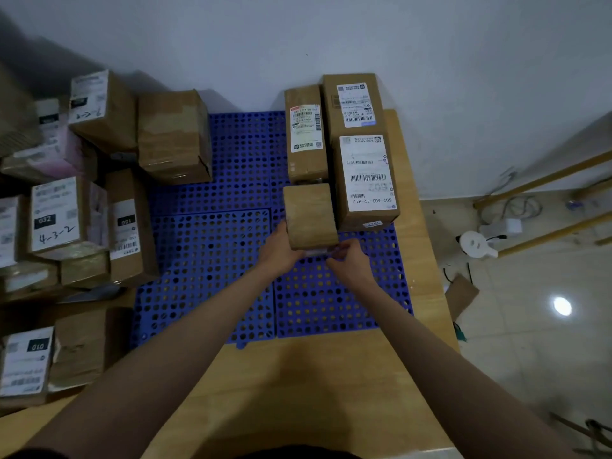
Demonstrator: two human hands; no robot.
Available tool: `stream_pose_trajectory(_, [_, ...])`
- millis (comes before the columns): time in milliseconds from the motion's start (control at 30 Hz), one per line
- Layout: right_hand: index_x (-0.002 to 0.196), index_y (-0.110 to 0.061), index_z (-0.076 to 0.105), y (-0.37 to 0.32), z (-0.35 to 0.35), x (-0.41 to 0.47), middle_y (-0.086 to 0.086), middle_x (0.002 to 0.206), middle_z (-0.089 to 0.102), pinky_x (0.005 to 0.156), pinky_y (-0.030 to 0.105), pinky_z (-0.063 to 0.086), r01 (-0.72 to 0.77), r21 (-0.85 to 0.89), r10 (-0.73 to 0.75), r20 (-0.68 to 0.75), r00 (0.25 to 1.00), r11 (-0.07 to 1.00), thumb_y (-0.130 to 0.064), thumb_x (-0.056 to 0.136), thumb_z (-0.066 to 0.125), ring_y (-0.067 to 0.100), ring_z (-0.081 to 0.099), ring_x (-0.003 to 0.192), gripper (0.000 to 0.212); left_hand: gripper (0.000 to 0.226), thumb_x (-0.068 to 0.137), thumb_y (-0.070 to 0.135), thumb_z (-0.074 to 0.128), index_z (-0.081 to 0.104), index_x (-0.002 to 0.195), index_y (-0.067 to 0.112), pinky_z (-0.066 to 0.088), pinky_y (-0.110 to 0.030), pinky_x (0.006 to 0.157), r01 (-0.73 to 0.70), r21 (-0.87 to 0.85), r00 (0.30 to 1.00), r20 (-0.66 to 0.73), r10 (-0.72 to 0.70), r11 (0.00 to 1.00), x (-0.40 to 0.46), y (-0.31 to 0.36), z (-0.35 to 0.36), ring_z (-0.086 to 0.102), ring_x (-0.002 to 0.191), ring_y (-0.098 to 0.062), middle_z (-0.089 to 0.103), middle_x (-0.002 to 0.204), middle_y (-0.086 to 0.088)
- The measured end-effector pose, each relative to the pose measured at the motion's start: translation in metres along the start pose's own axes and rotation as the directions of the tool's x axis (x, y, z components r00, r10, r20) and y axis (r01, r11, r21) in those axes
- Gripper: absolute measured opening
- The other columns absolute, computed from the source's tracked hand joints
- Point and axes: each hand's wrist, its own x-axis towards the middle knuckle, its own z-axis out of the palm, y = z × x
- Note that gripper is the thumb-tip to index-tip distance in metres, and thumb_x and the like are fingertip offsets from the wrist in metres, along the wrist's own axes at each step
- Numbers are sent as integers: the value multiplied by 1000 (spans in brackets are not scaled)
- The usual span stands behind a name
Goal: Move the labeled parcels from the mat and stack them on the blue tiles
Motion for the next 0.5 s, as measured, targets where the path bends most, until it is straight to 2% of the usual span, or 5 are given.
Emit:
stream_pose_trajectory(100, [123, -7, 43, -5, 1, 7, 9, 113, 59, 53, 22, 43, -6, 22, 6, 5, 1000, 1000, -20, 92, 65, 8, 53, 74, 40, 80, 94, 27, 63, 13, 155, 16, 51, -43, 90, 11, 74, 1000, 20, -13, 997, 14, 3, -6, 56, 115, -34, 47, 143, -11])
stream_pose_trajectory(233, [136, -7, 37, -10, 1, 12, 5, 114, 57, 52, 20, 43, -21, 42, 21, 14, 1000, 999, -21, 93, 65, 10, 54, 77, 53, 79, 98, 32, 56, 5, 156, 15, 53, -37, 73, 76, 179, 997, 7, -79, 981, 28, 14, -8, 62, 95, -26, 54, 131, -12])
stream_pose_trajectory(333, [141, -9, 36, -14, -1, 12, 10, 121, 60, 50, 21, 47, -27, 37, 26, 20, 999, 999, -17, 94, 62, 13, 61, 81, 55, 78, 99, 32, 53, 4, 156, 13, 49, -45, 97, 81, 172, 997, 2, -82, 982, 32, 18, -7, 55, 120, -34, 48, 142, -13])
stream_pose_trajectory(400, [143, -9, 36, -17, -4, 10, 16, 122, 61, 60, 31, 52, -15, 11, 15, 28, 1000, 1000, -14, 95, 60, 22, 64, 92, 54, 78, 99, 32, 53, 4, 156, 13, 44, -49, 103, 81, 172, 997, 2, -83, 982, 34, 21, -8, 49, 127, -36, 42, 147, -13])
stream_pose_trajectory(500, [146, -12, 35, -23, -10, 3, 13, 121, 62, 59, 27, 50, -7, -52, 10, 63, 998, 999, -16, 95, 59, 17, 63, 82, 56, 82, 97, 36, 56, 4, 156, 14, 50, -42, 95, 85, 170, 996, 6, -87, 982, 30, 24, -12, 63, 103, -26, 35, 153, -10])
